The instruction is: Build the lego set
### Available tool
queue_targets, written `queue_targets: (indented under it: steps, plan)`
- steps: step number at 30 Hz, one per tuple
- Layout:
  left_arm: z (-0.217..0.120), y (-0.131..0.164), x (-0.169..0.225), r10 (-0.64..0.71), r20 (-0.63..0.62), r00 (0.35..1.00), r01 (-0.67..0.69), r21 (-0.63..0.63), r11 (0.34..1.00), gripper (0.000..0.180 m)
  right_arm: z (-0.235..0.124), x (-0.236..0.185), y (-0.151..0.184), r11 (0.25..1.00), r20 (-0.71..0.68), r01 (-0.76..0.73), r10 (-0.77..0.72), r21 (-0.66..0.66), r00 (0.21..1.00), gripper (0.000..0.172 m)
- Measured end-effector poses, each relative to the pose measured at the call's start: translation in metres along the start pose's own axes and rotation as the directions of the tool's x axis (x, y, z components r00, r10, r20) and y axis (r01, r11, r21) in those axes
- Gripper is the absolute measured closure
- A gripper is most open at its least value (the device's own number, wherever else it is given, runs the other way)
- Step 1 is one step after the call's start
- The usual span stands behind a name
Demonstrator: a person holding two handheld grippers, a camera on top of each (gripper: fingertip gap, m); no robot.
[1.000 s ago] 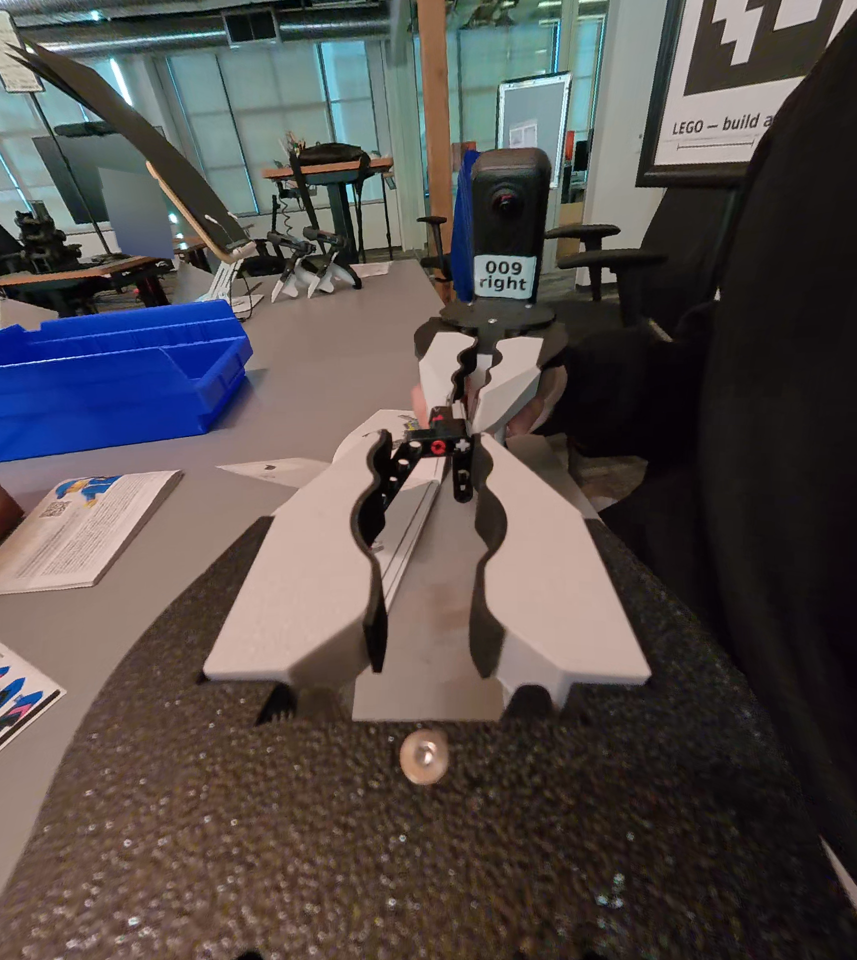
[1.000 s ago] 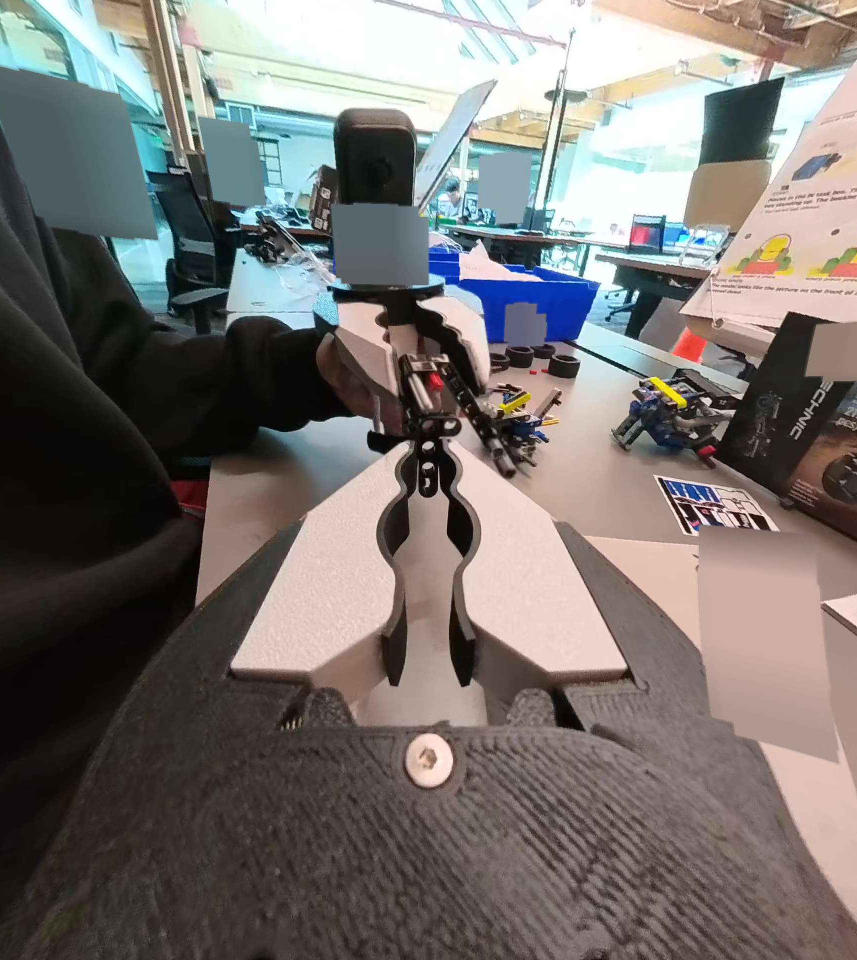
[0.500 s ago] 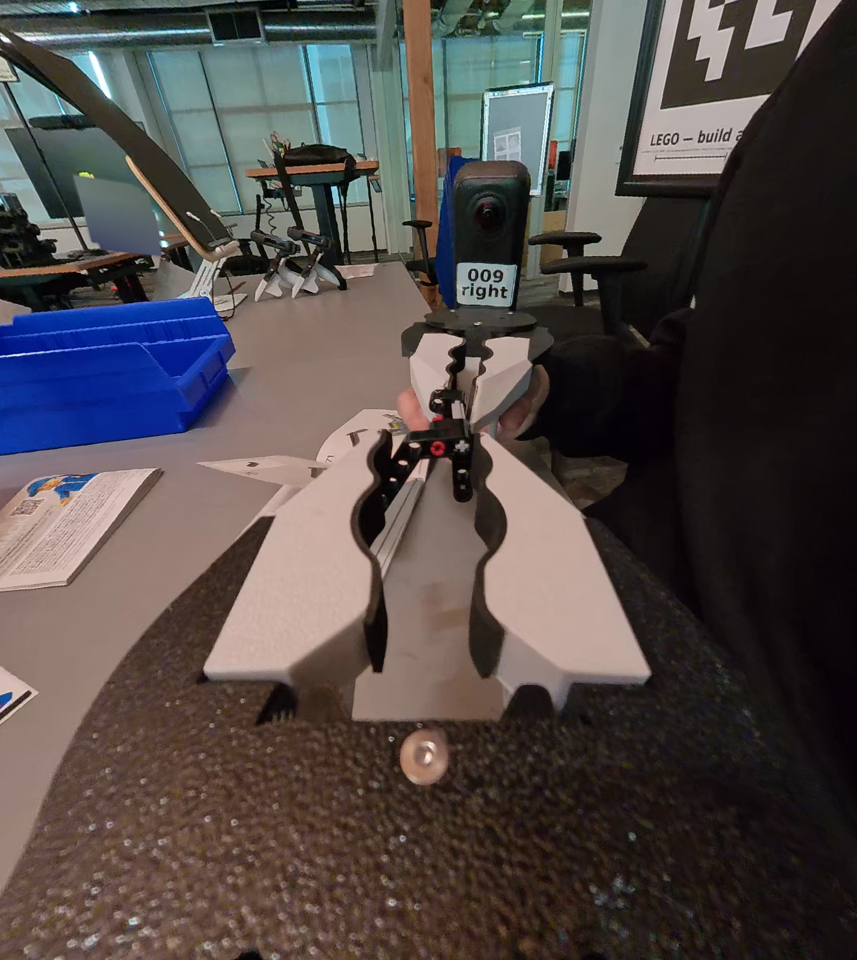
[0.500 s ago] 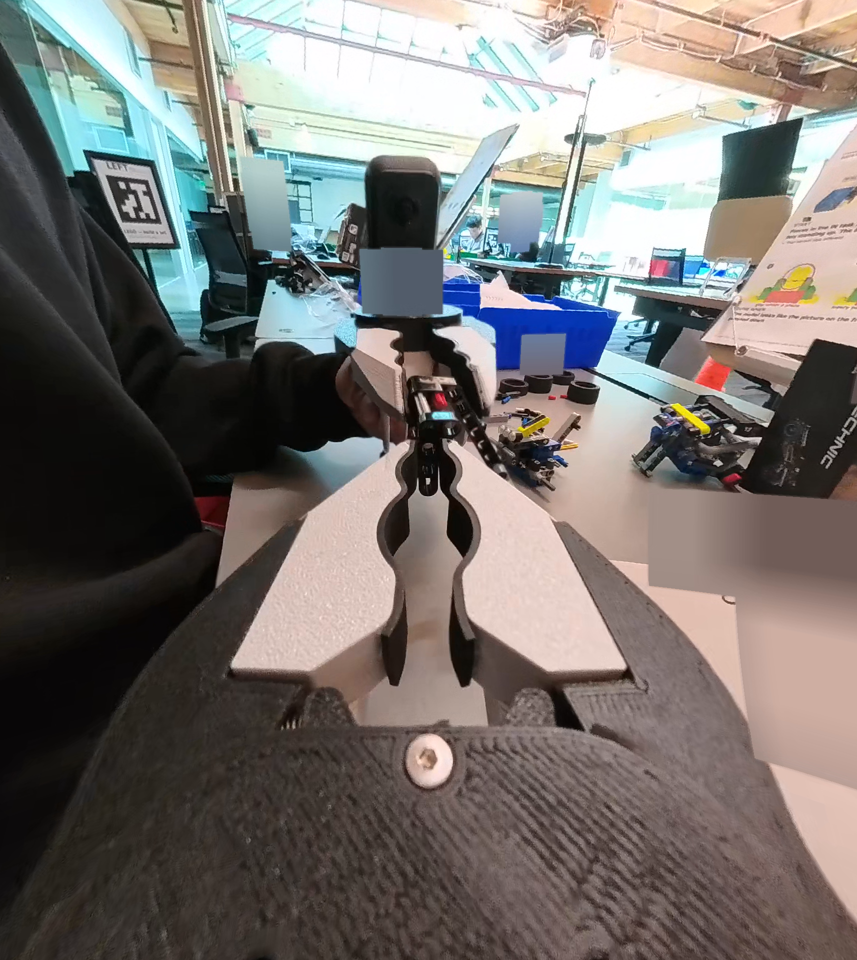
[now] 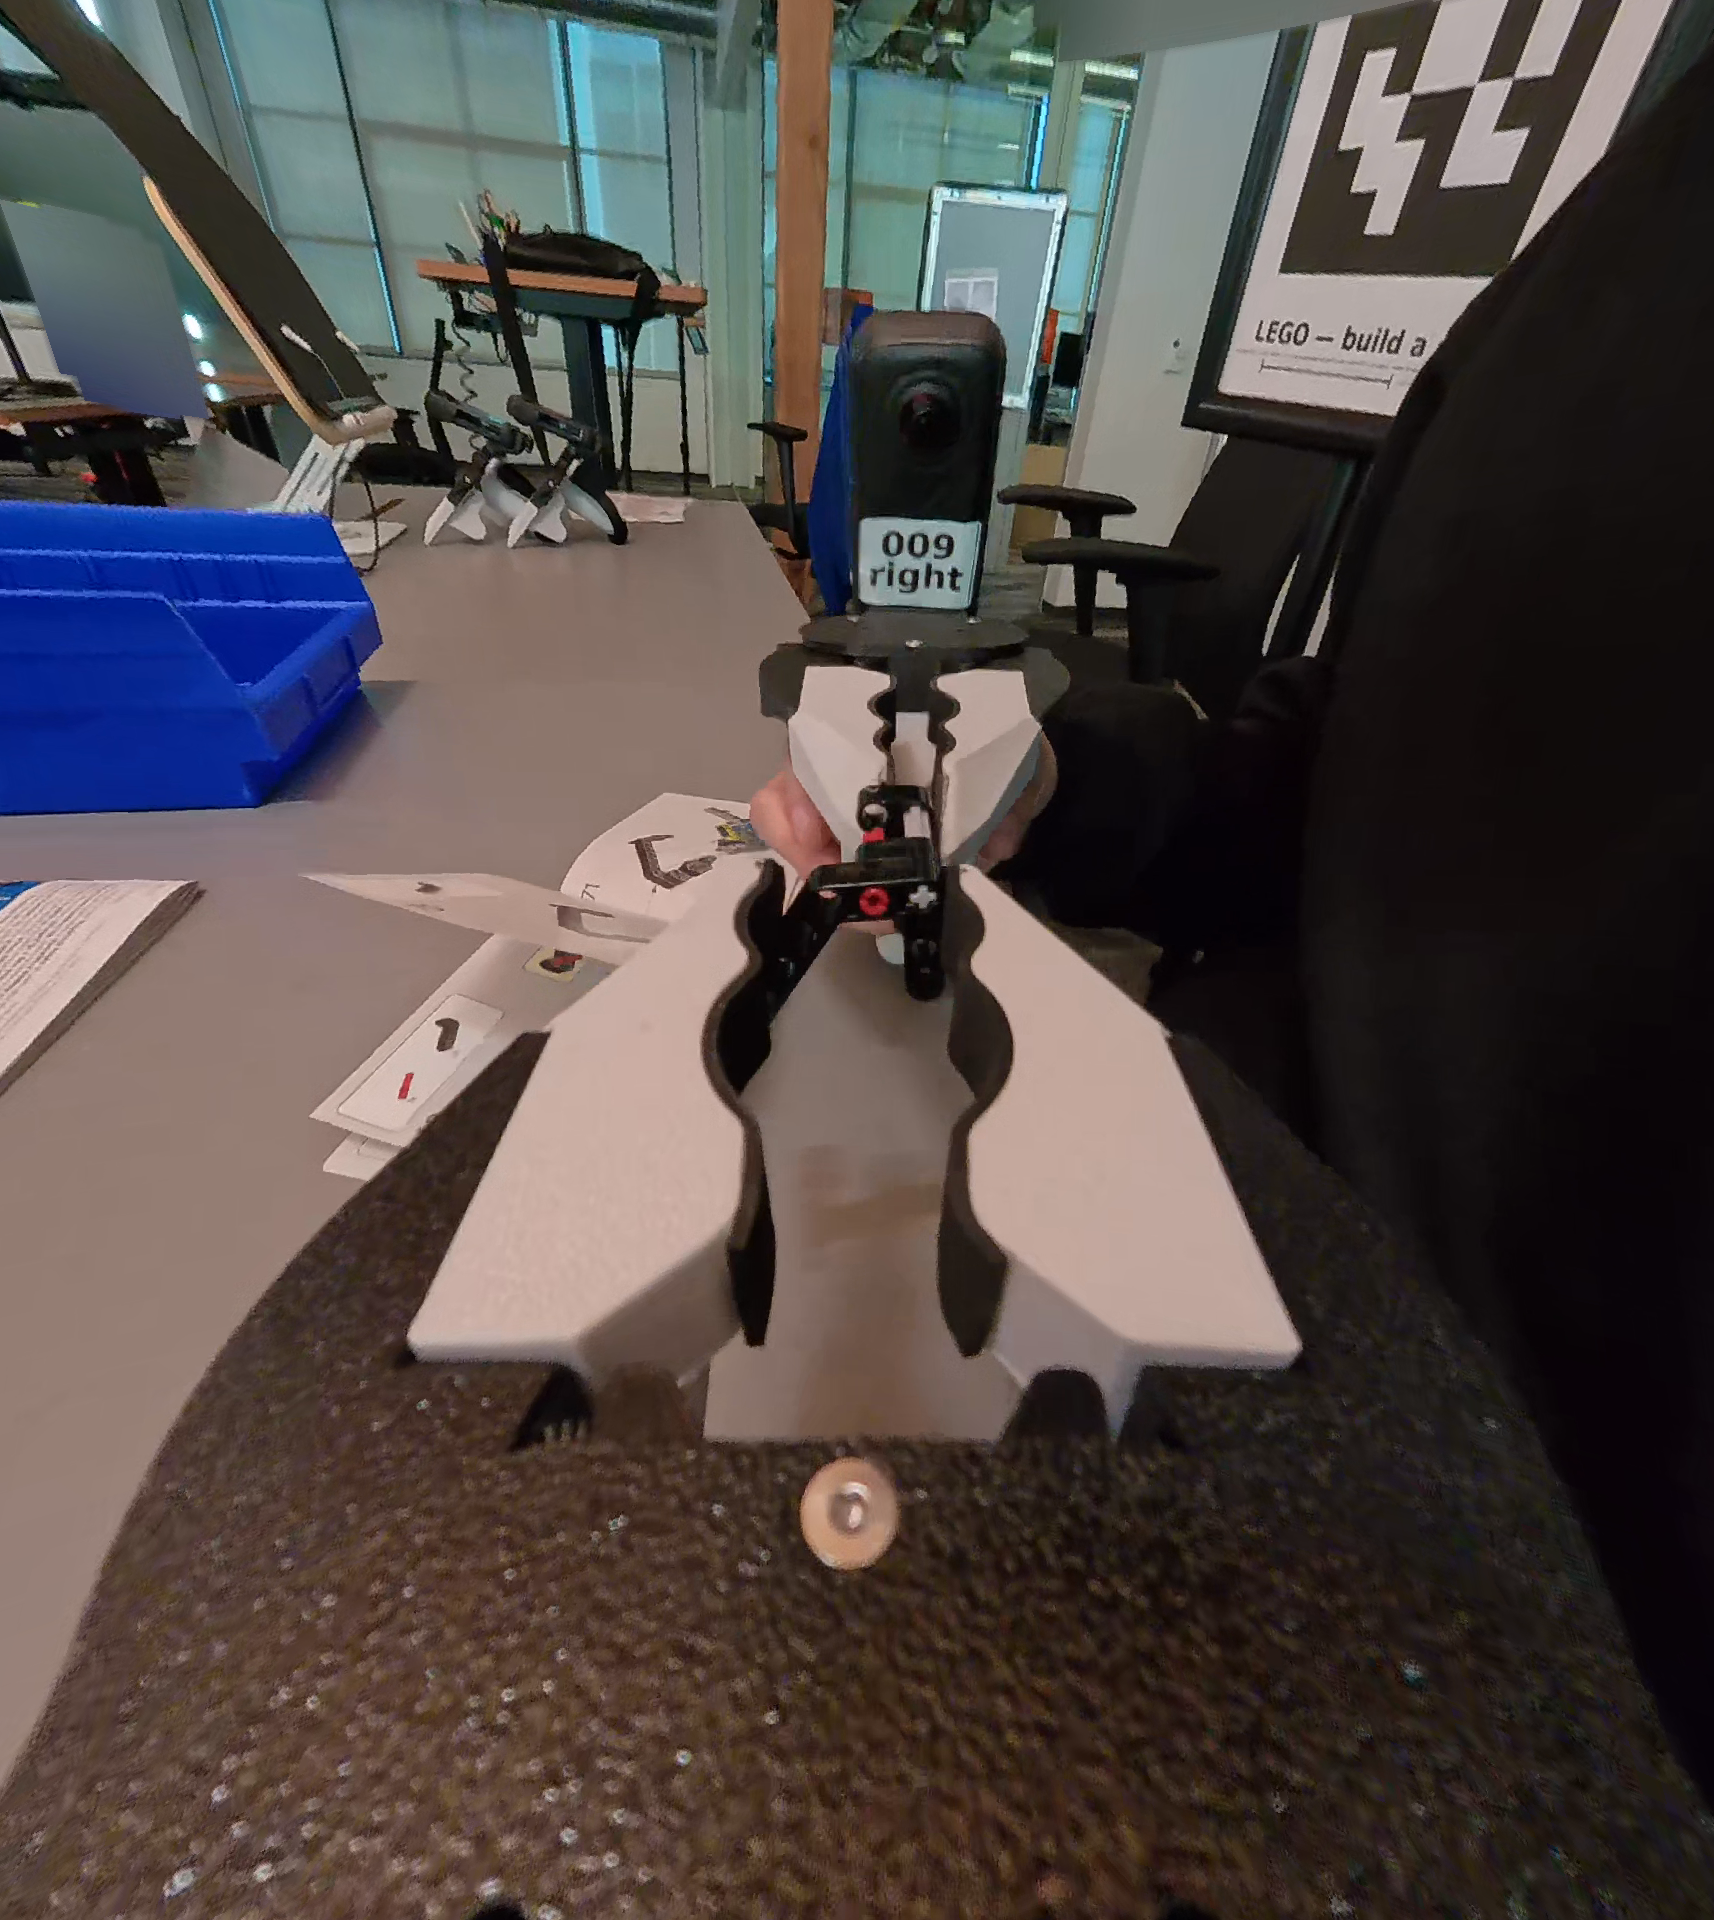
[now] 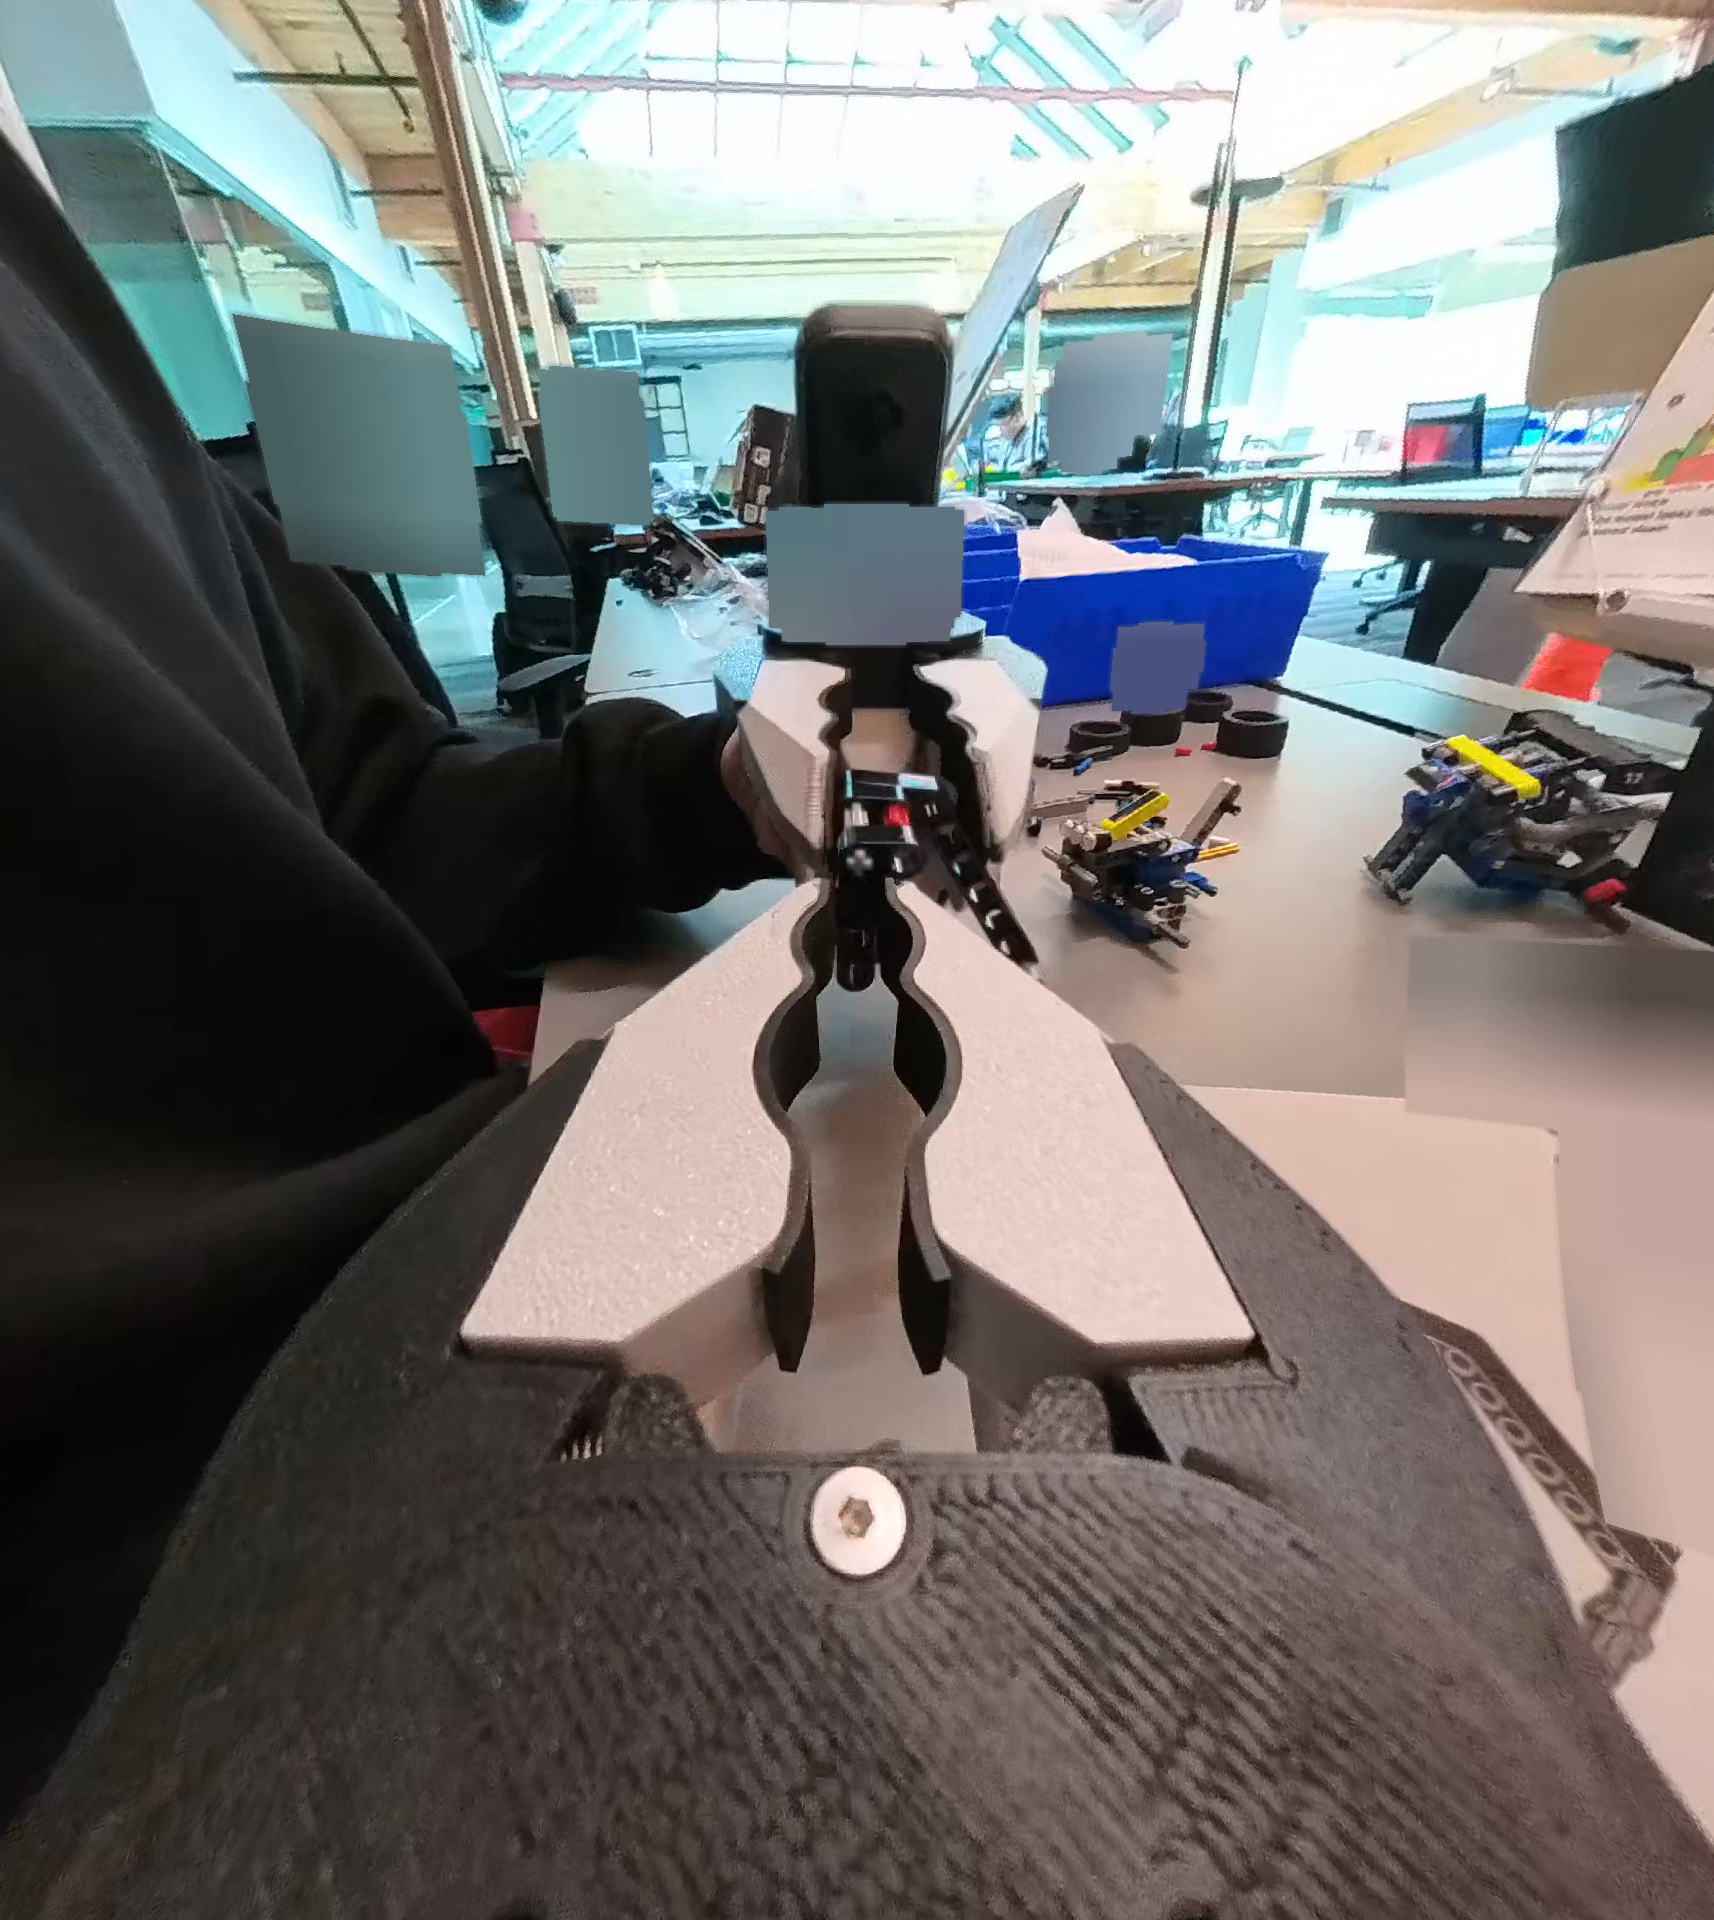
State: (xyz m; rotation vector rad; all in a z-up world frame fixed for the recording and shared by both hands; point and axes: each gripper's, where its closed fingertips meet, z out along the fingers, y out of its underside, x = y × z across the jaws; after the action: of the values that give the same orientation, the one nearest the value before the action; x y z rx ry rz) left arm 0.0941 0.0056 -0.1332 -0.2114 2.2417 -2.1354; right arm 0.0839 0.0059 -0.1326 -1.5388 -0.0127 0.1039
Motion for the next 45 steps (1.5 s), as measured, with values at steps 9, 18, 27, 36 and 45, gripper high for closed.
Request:
queue_targets:
  steps: [9, 18, 27, 36, 45]
  plan:
    - [0.001, -0.003, -0.002, -0.007, 0.011, 1.000, 0.006, 0.019, 1.000, 0.153, -0.002, 0.001, -0.004, 1.000, -0.019, 0.004, -0.003, 0.024, 1.000, 0.162]
    - [-0.001, -0.004, -0.006, -0.033, 0.028, 0.999, 0.033, 0.029, 0.999, 0.153, -0.011, 0.015, -0.012, 0.998, -0.072, -0.048, 0.051, 0.048, 0.996, 0.154]
    - [0.004, -0.003, -0.015, -0.157, 0.096, 0.983, 0.161, -0.039, 0.986, 0.153, -0.009, 0.017, -0.001, 0.994, -0.064, -0.106, 0.107, 0.012, 0.992, 0.166]
    - [0.006, -0.004, -0.016, -0.264, 0.123, 0.957, 0.278, -0.107, 0.955, 0.154, -0.010, 0.018, -0.003, 0.965, -0.007, -0.256, 0.257, 0.062, 0.966, 0.166]
    - [0.010, 0.011, -0.006, -0.189, 0.062, 0.980, 0.198, -0.191, 0.961, 0.154, 0.001, 0.004, 0.012, 0.977, 0.033, -0.201, 0.204, -0.067, 0.978, 0.167]
